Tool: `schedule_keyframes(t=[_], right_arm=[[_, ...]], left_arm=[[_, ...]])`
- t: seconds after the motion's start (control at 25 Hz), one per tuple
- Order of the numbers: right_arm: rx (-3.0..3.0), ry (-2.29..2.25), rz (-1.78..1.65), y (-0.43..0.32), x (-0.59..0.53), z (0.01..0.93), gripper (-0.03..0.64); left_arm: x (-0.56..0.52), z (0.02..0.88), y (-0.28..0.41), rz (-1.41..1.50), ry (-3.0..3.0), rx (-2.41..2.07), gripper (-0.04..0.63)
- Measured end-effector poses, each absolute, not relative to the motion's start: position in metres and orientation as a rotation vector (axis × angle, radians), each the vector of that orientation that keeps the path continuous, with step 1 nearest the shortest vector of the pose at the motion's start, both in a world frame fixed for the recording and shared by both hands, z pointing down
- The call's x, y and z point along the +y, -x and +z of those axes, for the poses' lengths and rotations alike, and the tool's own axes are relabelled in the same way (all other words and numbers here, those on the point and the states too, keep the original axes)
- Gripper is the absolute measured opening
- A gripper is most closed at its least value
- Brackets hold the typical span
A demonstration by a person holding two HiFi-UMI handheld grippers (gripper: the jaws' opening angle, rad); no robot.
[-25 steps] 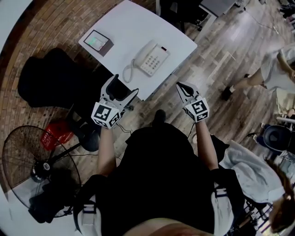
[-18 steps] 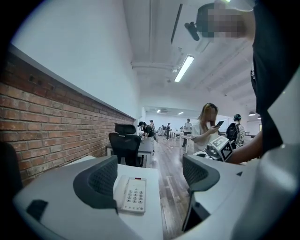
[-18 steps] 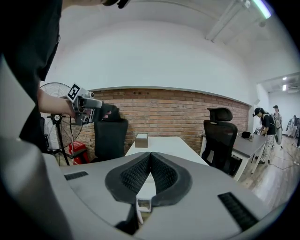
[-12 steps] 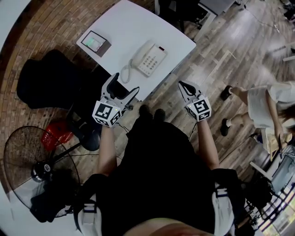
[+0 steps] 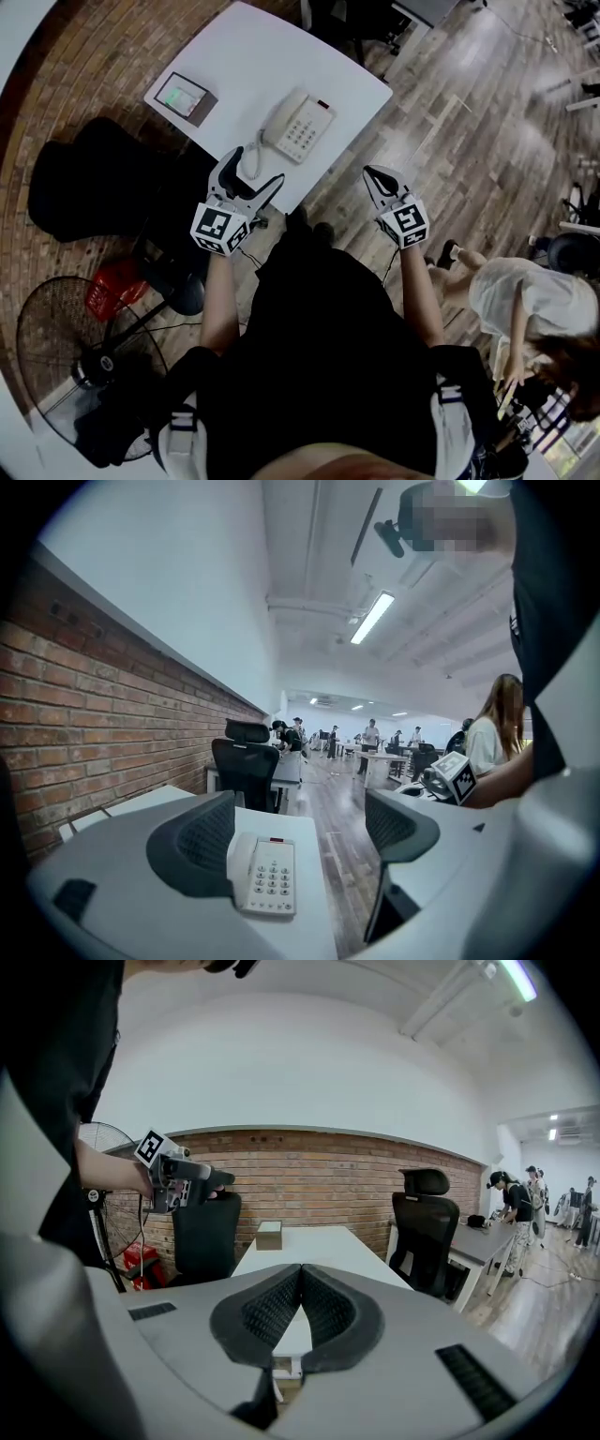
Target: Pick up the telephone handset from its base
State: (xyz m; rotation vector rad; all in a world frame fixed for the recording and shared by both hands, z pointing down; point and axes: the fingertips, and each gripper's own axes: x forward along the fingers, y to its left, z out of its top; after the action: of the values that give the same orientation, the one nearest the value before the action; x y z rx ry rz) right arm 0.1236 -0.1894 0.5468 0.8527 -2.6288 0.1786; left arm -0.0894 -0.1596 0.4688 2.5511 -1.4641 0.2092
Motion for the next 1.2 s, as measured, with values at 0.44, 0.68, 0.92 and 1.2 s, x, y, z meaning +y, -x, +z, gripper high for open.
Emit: schedule_keyframes(t=[0.44, 0.68, 0.92, 1.2], right_arm=[[-2.576, -0.952, 0.183, -0.109, -0.214, 0.533, -0.002], [-2.532, -1.019, 0.18, -0.112, -0.228, 0.539, -0.002], [-2.504, -1.081, 0.185, -0.101, -0.236, 0.536, -0.002], [-2.47, -1.145, 0.185, -0.088, -0.239, 0.547, -0.002]], left_arm=[[-0.208, 0.479, 0.104, 0.218, -2.594, -1.371, 0.423], [-0.234, 0.498, 0.111, 0.264, -2.607, -1.323, 0.423], [-0.254, 0.521, 0.121, 0.315, -2.614, -1.284, 0.423], [-0.269, 0.535, 0.134, 0.323, -2.646, -1.224, 0.423]])
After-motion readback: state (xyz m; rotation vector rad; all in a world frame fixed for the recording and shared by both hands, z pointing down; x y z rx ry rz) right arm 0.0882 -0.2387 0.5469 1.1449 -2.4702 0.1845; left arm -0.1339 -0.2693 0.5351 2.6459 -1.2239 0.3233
